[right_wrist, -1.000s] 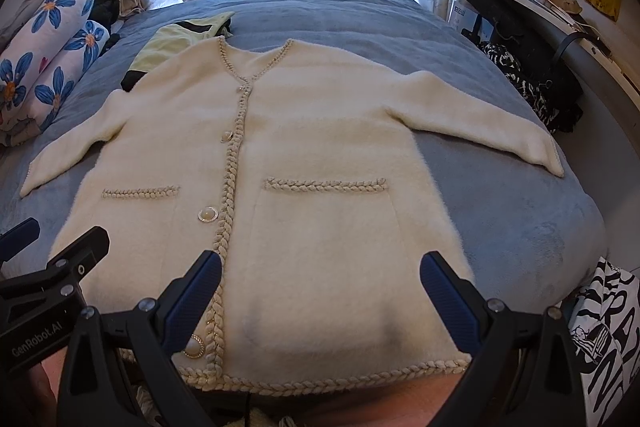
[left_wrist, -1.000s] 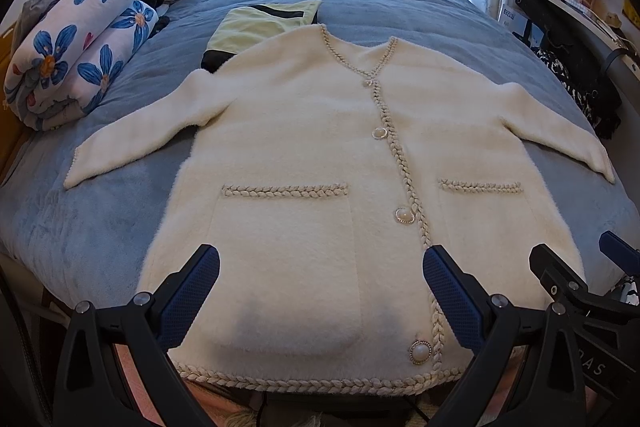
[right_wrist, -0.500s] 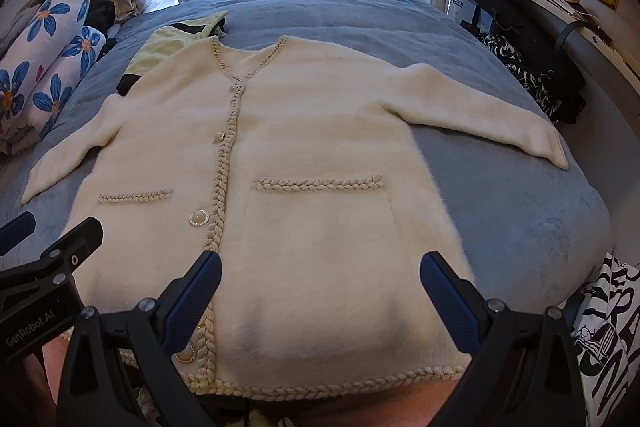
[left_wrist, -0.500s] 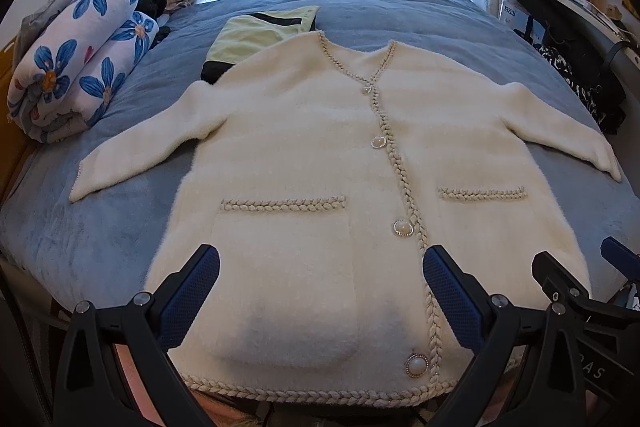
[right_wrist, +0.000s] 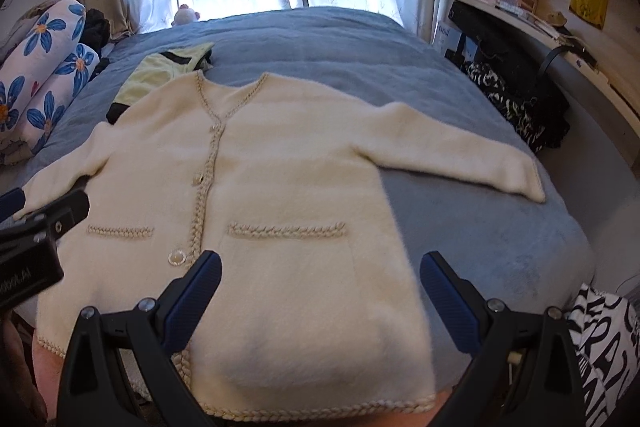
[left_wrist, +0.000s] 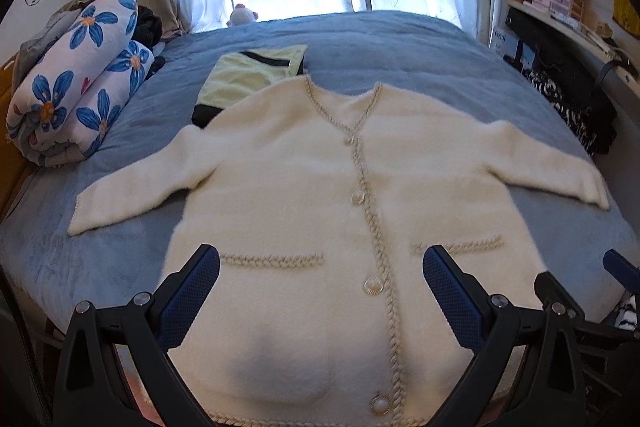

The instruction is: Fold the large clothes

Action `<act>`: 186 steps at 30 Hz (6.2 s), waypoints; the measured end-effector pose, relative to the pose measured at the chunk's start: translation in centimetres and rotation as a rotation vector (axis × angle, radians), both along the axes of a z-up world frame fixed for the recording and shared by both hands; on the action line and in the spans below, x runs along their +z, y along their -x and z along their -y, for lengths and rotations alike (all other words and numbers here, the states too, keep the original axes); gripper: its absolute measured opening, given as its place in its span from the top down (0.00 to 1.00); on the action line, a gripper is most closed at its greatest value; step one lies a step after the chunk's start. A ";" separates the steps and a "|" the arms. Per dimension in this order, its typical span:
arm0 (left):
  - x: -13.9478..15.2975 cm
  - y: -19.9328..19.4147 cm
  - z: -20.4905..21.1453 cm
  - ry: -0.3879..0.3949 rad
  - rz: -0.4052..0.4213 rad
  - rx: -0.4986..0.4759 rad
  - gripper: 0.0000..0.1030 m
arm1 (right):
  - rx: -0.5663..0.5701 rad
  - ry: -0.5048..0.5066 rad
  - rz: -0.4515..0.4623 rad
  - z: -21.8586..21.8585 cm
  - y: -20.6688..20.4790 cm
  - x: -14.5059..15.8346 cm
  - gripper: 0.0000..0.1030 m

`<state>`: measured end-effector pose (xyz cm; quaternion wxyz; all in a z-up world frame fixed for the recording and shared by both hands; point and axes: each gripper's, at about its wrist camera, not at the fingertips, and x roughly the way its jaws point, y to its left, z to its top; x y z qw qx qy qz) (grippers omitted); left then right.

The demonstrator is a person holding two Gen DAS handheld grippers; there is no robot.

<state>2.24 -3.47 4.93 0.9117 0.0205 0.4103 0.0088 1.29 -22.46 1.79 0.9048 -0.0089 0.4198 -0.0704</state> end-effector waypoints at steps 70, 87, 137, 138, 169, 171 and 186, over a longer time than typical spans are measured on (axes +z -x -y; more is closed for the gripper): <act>-12.1 -24.3 25.1 -0.091 -0.106 -0.170 0.02 | -0.774 -0.533 0.108 37.5 -12.8 -10.7 0.93; -9.2 -19.1 4.5 0.025 -0.125 0.073 0.02 | 0.151 -0.310 -0.031 6.8 -17.3 -6.7 0.58; -4.0 -23.4 4.7 0.024 0.080 -0.107 0.86 | 0.051 -0.376 -0.240 7.9 -11.0 -15.5 0.36; -5.4 -24.0 3.2 0.006 0.039 -0.079 0.86 | 0.050 -0.371 -0.241 7.9 -11.0 -15.5 0.36; -15.6 -32.2 -2.7 0.142 -0.227 -0.100 0.90 | -0.099 -0.308 -0.290 17.5 -31.6 -14.2 0.36; -14.6 -32.6 -2.3 0.136 -0.182 -0.100 0.91 | -0.091 -0.387 -0.298 18.1 -32.3 -15.6 0.57; -17.8 -32.5 -3.5 -0.013 -0.191 0.022 0.56 | -0.057 -0.346 -0.220 17.0 -30.6 -13.4 0.68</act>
